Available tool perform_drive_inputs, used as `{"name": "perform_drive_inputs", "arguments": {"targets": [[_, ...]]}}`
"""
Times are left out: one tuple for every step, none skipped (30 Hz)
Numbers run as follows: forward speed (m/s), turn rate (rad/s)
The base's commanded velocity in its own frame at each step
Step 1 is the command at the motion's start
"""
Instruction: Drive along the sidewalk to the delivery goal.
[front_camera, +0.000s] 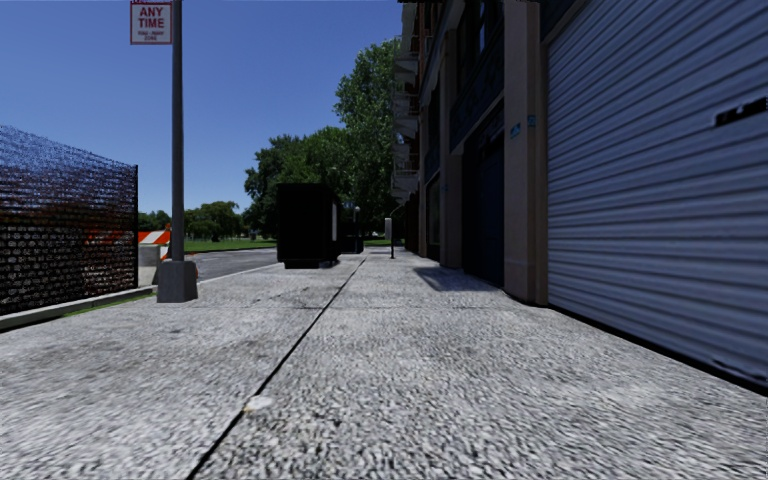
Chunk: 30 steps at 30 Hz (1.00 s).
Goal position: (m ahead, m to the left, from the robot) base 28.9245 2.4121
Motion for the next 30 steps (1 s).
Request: {"name": "perform_drive_inputs", "arguments": {"targets": [[2.0,0.0],[2.0,0.0],[2.0,0.0],[2.0,0.0],[2.0,0.0],[2.0,0.0],[2.0,0.0],[2.0,0.0],[2.0,0.0],[2.0,0.0],[2.0,0.0],[2.0,0.0],[2.0,0.0],[2.0,0.0],[2.0,0.0],[2.0,0.0],[2.0,0.0],[2.0,0.0],[2.0,0.0],[2.0,0.0],[2.0,0.0],[2.0,0.0],[2.0,0.0],[2.0,0.0],[2.0,0.0],[2.0,0.0],[2.0,0.0],[2.0,0.0],[2.0,0.0],[2.0,0.0]]}}
